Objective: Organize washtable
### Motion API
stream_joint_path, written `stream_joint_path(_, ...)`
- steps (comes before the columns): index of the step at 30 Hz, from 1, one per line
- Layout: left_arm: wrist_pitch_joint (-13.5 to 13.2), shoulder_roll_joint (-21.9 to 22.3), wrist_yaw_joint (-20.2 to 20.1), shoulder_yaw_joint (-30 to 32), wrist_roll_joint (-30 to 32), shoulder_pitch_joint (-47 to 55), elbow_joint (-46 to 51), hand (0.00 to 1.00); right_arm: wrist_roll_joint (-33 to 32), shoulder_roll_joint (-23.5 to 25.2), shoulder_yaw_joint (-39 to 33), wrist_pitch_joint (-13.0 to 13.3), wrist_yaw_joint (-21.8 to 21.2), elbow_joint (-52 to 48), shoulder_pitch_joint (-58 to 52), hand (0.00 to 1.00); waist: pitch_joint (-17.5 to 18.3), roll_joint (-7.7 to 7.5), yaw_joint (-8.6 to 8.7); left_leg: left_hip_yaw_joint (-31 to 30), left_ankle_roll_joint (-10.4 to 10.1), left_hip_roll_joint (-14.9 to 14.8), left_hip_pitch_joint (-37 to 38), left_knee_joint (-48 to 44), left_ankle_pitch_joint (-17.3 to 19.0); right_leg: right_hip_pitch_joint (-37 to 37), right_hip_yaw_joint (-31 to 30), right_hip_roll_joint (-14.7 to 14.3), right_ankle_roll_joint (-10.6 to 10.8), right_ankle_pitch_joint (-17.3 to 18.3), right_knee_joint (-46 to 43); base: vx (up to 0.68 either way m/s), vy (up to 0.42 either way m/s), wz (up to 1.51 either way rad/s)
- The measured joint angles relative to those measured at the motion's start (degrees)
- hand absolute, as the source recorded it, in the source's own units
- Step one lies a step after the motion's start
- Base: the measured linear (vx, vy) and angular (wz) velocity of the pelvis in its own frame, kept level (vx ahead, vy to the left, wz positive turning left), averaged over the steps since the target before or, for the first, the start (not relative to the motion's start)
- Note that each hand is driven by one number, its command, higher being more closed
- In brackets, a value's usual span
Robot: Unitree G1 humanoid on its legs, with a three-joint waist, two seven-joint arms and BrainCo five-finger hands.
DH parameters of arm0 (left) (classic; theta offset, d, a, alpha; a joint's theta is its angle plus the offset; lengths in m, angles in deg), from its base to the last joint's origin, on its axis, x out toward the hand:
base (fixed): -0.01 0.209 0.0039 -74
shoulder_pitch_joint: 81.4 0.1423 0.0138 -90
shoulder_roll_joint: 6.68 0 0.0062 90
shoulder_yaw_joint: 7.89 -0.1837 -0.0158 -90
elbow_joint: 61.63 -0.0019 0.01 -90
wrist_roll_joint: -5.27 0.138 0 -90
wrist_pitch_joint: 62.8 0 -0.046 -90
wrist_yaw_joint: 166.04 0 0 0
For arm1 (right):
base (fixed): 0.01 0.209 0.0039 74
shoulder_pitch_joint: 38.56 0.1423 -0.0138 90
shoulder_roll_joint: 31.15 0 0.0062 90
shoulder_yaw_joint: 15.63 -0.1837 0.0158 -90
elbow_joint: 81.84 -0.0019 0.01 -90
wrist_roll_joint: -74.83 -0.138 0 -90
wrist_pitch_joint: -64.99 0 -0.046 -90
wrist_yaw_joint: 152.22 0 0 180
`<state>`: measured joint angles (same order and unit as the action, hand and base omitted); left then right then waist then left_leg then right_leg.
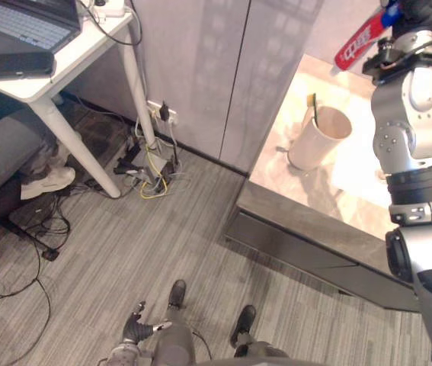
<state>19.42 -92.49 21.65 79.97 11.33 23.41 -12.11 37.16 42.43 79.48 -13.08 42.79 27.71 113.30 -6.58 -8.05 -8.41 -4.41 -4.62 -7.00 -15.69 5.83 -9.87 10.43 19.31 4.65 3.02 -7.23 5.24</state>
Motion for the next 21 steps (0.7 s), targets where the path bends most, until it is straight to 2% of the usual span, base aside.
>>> stream_joint_path(21,-0.01,-0.24,0.03,0.07,-0.32,0.01,0.46,0.00,0.18,0.02,-0.80,-0.05,-0.14,0.51,-3.71,1.00,-1.74,-0.12,0.16,0.25,0.01,0.07,-0.47,0.00,0.00,0.77,-0.30,0.11,0.05,0.08,-0.47,0.00,0.000,0.00)
